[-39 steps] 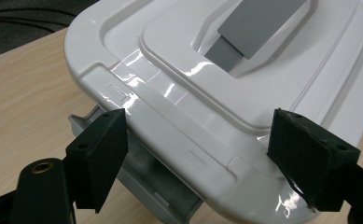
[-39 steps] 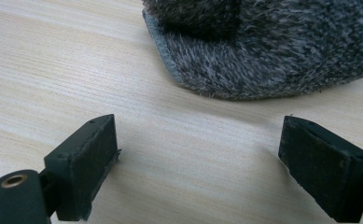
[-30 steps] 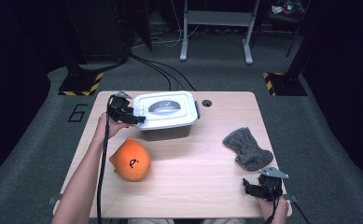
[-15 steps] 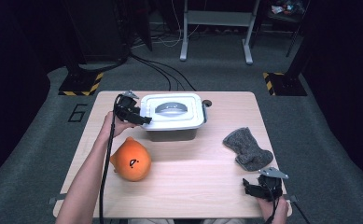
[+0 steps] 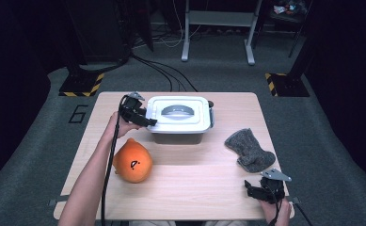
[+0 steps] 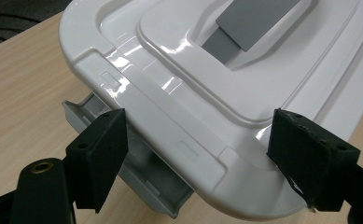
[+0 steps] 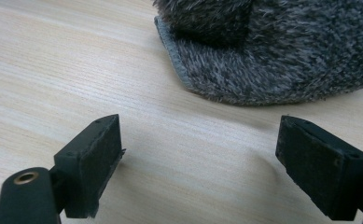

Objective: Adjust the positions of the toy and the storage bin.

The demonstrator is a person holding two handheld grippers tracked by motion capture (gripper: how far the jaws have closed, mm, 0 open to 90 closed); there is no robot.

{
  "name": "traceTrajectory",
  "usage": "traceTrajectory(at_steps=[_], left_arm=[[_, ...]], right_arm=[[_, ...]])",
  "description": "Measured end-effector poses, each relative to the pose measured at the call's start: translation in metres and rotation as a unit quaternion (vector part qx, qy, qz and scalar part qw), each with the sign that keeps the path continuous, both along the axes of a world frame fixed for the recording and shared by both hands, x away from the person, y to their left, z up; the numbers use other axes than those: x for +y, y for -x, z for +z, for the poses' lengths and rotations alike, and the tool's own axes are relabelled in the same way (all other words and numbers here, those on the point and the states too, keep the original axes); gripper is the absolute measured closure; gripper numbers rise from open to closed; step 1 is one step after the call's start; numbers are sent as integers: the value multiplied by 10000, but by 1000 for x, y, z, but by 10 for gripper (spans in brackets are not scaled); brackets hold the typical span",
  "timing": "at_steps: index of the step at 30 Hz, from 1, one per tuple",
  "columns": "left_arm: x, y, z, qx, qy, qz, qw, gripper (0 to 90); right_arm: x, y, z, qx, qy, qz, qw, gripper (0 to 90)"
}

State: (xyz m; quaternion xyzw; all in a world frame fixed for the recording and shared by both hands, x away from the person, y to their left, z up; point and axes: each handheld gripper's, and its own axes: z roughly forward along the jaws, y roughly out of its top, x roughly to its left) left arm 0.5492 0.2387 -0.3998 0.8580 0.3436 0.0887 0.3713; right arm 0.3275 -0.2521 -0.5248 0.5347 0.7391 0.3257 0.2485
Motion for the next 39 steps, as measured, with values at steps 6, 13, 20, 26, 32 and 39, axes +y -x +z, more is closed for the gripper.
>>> traceTrajectory(at_steps=[6,13,20,26,32,39], left_arm=[[-1,1,0,19,9,70,10000,175],[-1,5,4,-142,-17,221,9997,142],[-3,7,5,-128,-56,174,9998,159],[-8,6,2,-105,-91,147,9998,162],[-7,5,1,-130,-102,131,9998,171],[-7,4,1,-157,-123,80,9998,178]], right_arm=[[7,3,19,-167,-58,164,9997,132],[21,-8,50,-396,-168,440,9981,138],[41,-33,72,-425,-190,704,9964,142],[54,-59,77,-286,-255,834,9958,145],[64,-83,81,-206,-257,916,9953,157],[73,-108,90,-188,-416,929,9946,219]])
